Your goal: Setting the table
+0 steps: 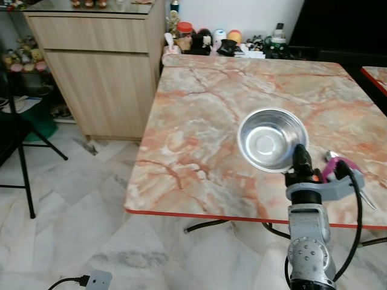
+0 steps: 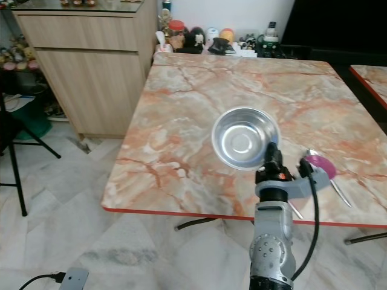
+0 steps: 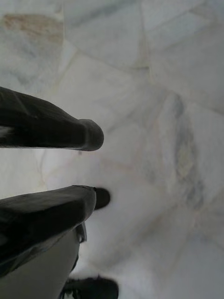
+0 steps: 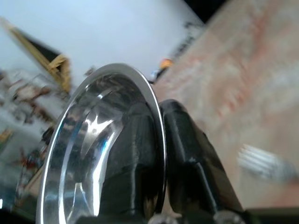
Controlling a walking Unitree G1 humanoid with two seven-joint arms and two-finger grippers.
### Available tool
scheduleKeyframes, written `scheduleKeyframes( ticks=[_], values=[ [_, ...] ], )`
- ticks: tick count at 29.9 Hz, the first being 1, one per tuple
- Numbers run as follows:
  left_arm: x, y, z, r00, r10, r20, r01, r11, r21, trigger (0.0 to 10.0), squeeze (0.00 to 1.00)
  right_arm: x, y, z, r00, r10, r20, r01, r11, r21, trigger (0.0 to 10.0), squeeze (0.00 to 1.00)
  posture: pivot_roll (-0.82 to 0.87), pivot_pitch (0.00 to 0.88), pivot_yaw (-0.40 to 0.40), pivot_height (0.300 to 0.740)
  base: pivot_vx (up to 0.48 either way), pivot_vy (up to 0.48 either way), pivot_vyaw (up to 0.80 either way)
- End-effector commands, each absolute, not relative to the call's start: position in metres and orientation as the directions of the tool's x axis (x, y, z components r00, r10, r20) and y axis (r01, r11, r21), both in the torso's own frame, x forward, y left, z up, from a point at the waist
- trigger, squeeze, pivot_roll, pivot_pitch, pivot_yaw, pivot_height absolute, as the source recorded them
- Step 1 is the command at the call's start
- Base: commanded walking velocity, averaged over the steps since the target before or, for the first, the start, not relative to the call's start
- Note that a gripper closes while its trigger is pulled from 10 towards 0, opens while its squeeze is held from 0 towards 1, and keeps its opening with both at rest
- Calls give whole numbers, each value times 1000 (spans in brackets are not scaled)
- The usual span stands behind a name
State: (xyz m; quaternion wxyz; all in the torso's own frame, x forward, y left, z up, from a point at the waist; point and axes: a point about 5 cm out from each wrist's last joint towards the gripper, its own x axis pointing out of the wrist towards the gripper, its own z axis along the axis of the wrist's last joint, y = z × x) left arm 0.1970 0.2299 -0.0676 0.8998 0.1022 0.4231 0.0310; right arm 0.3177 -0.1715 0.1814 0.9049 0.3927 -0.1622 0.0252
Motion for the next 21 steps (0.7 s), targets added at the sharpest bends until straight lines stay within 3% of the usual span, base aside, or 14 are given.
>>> scheduleKeyframes(
  ticks=[1, 21],
  values=[
    [187, 227, -74, 608, 139, -781, 48, 976, 211, 10000, 0, 314, -171, 203, 912, -60, 406, -234, 738, 633, 10000, 0, 4, 122, -27, 740, 0, -480, 0],
    [189, 223, -74, 611, 122, -782, 65, 977, 203, 10000, 0, 311, -176, 217, 892, -37, 451, -241, 804, 543, 10000, 0, -10, 91, -32, 740, 0, -480, 0]
  ],
)
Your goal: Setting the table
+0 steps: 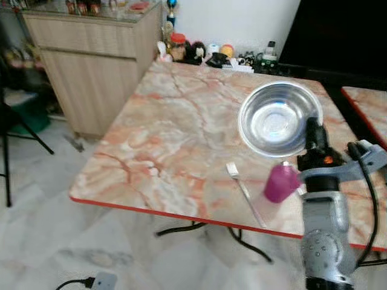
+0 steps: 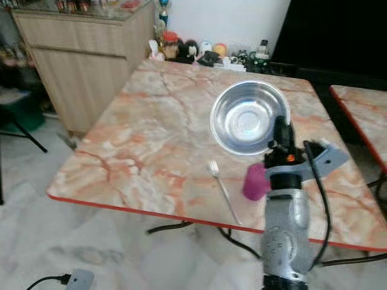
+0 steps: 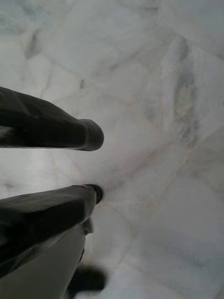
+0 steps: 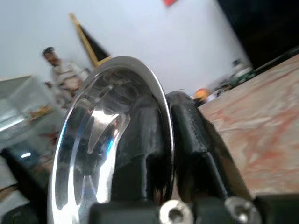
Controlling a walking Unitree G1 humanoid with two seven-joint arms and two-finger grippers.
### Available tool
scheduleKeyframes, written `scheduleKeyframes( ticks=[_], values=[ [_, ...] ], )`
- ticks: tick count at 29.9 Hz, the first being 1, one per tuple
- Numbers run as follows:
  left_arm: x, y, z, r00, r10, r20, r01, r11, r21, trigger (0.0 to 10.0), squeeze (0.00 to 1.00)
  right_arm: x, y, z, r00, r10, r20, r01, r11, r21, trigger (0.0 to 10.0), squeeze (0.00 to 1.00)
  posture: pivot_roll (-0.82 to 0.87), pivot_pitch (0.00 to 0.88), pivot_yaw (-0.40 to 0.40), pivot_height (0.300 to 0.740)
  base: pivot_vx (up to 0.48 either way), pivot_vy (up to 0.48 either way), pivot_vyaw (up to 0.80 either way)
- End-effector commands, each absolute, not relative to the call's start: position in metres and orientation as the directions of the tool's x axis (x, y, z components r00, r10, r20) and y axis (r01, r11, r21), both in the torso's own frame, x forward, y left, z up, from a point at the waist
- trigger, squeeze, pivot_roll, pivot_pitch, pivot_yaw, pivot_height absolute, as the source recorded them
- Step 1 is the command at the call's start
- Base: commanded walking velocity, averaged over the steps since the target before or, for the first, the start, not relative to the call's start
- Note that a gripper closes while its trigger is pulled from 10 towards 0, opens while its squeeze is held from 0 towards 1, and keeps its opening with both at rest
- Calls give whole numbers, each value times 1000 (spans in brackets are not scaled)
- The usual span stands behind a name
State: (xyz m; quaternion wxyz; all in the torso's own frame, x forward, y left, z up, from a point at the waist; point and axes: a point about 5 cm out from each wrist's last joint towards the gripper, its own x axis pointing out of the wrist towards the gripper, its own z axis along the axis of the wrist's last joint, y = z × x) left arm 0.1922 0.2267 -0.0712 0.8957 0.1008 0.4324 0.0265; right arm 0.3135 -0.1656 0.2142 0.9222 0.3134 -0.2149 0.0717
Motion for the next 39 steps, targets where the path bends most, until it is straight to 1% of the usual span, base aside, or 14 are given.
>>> scheduleKeyframes(
  ticks=[1, 7, 11, 20, 39],
  values=[
    [189, 223, -74, 612, 122, -782, 66, 977, 204, 10000, 0, 311, -176, 217, 892, -38, 450, -240, 804, 544, 10000, 0, -10, 91, -32, 740, 0, -480, 0],
    [191, 223, -73, 615, 122, -779, 66, 976, 205, 10000, 0, 313, -177, 217, 899, -49, 435, -219, 809, 545, 10000, 0, -11, 92, -31, 740, 0, -480, 0],
    [192, 223, -73, 617, 122, -777, 62, 977, 203, 10000, 0, 314, -177, 216, 904, -57, 423, -206, 810, 549, 10000, 0, -10, 109, -32, 740, 0, -480, -772],
    [189, 222, -74, 611, 120, -782, 59, 979, 197, 10000, 0, 312, -177, 215, 902, -68, 427, -197, 814, 546, 10000, 0, -20, 126, -27, 740, 0, -480, 0],
    [189, 222, -74, 610, 118, -784, 58, 979, 193, 10000, 0, 313, -173, 208, 919, -58, 390, -177, 823, 540, 10000, 0, -30, 131, -27, 740, 0, -479, 0]
  ],
)
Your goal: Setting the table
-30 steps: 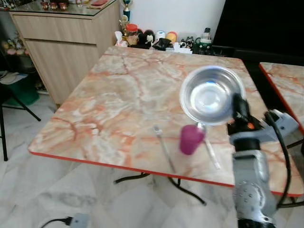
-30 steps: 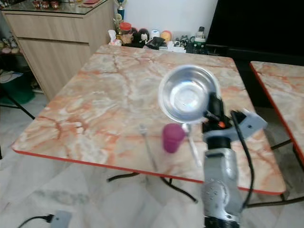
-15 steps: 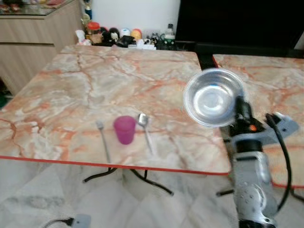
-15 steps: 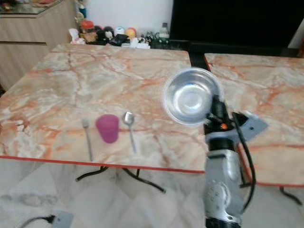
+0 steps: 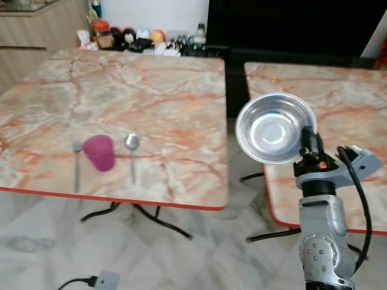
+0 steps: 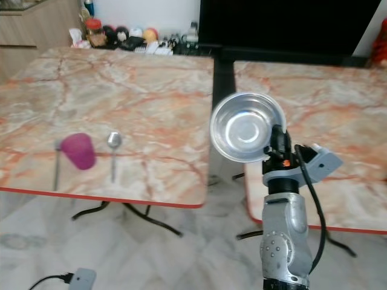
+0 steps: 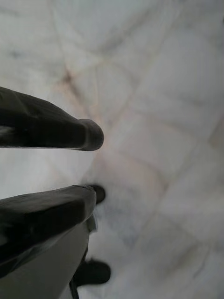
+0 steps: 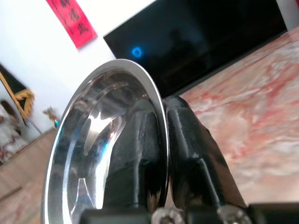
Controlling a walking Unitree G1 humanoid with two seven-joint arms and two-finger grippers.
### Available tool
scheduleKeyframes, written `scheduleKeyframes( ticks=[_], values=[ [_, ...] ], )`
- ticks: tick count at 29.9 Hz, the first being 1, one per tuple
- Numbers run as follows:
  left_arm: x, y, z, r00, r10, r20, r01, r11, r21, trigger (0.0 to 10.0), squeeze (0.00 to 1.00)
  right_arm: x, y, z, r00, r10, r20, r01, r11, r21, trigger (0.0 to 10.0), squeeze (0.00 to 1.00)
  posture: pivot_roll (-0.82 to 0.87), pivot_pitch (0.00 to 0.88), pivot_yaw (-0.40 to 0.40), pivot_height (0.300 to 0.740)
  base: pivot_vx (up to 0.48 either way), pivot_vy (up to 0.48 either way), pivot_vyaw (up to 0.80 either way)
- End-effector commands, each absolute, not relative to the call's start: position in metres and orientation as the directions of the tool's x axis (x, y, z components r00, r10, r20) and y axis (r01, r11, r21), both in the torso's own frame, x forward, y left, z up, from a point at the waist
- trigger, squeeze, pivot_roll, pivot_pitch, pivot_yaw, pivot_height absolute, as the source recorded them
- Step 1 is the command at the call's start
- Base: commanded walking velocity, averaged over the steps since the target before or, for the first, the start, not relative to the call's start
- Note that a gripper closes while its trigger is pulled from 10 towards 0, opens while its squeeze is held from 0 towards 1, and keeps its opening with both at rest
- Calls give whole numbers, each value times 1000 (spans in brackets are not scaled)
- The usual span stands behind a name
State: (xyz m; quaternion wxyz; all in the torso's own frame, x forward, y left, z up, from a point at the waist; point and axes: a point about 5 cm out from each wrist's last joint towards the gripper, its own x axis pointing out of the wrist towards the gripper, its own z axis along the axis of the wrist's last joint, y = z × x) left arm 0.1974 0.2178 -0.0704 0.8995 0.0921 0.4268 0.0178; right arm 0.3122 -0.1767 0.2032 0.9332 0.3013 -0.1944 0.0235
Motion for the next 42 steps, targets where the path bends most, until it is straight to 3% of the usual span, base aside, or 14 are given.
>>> scheduleKeyframes(
  ticks=[1, 26, 35, 42],
  values=[
    [189, 222, -74, 610, 118, -784, 59, 979, 193, 10000, 0, 313, -173, 207, 920, -59, 388, -175, 823, 540, 10000, 0, -30, 131, -28, 740, 0, -480, 0],
    [191, 222, -73, 615, 114, -780, 74, 977, 201, 10000, 0, 313, -178, 204, 925, -97, 368, -133, 824, 551, 10000, 0, -41, 99, -24, 740, 0, -480, 0],
    [193, 226, -71, 624, 131, -770, 55, 976, 210, 10000, 0, 316, -189, 198, 927, -189, 323, -41, 807, 589, 10000, 0, -31, 106, -24, 740, 0, 0, 0],
    [189, 226, -73, 616, 134, -777, 47, 977, 206, 10000, 0, 313, -218, 186, 893, -385, 235, 163, 760, 629, 10000, 0, -29, 120, -24, 740, 0, 0, 0]
  ],
)
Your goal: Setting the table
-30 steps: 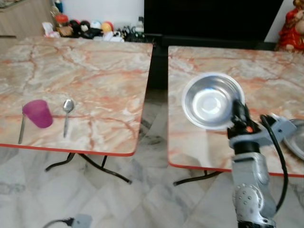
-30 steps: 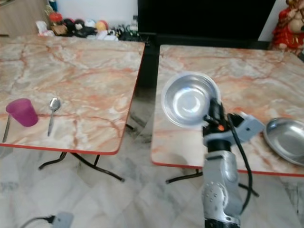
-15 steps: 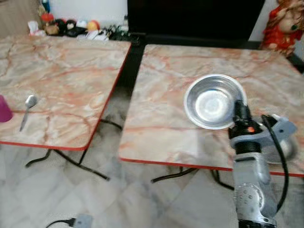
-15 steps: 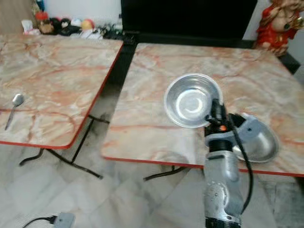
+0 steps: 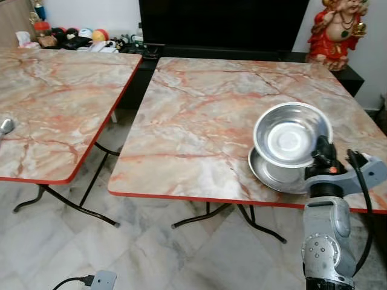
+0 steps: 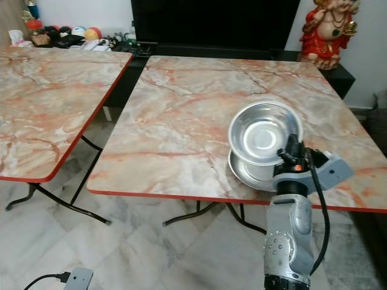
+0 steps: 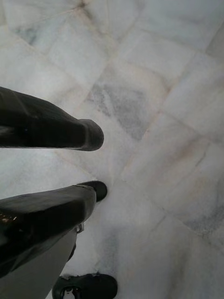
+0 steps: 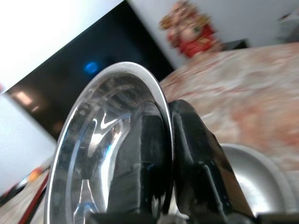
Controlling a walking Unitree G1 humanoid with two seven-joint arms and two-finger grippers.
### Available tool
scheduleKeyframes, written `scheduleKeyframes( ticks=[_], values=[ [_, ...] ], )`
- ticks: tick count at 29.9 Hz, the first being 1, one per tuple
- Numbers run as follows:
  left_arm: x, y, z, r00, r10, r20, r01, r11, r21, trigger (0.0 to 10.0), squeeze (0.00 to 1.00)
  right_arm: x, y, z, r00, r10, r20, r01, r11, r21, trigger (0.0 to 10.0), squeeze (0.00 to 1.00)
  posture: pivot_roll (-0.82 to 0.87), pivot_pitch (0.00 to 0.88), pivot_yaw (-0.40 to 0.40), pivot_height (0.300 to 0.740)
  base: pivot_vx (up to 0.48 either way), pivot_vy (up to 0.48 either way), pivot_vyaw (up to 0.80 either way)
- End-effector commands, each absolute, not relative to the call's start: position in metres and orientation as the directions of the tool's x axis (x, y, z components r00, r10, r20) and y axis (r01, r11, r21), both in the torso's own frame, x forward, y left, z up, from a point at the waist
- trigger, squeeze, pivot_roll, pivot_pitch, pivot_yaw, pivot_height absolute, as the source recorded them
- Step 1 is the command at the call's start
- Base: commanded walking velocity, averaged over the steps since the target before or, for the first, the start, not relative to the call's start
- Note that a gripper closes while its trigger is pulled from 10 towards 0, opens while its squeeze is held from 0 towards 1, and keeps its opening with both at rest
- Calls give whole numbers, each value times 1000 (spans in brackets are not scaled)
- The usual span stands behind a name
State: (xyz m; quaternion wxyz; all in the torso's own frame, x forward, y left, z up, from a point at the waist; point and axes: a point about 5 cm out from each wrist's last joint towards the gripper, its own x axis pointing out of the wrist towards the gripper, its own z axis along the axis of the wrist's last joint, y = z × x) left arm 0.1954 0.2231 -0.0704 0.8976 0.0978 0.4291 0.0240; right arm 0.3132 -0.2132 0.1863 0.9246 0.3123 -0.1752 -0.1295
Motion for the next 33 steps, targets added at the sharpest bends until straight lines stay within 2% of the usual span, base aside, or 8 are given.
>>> scheduleKeyframes(
  ticks=[1, 4, 12, 27, 33],
  values=[
    [188, 226, -74, 614, 133, -778, 47, 978, 205, 10000, 0, 313, -221, 184, 888, -405, 219, 182, 746, 640, 10000, 0, -30, 122, -24, 740, 0, 0, 0],
    [188, 226, -74, 614, 133, -778, 46, 978, 203, 10000, 0, 313, -223, 180, 884, -427, 190, 206, 721, 661, 10000, 0, -28, 124, -23, 740, 0, 0, 0],
    [190, 227, -72, 620, 134, -773, 35, 980, 198, 10000, 0, 315, -217, 183, 887, -412, 209, 186, 733, 654, 10000, 0, -27, 126, -20, 740, 0, 0, 0],
    [190, 225, -73, 620, 134, -773, 33, 980, 196, 10000, 0, 317, -213, 185, 890, -398, 224, 170, 744, 646, 10000, 0, -25, 126, -26, 740, 338, 0, 0],
    [190, 225, -73, 622, 135, -771, 33, 980, 198, 10000, 0, 317, -213, 183, 891, -397, 219, 173, 744, 645, 10000, 0, -24, 128, -27, 740, 0, 0, 0]
  ],
)
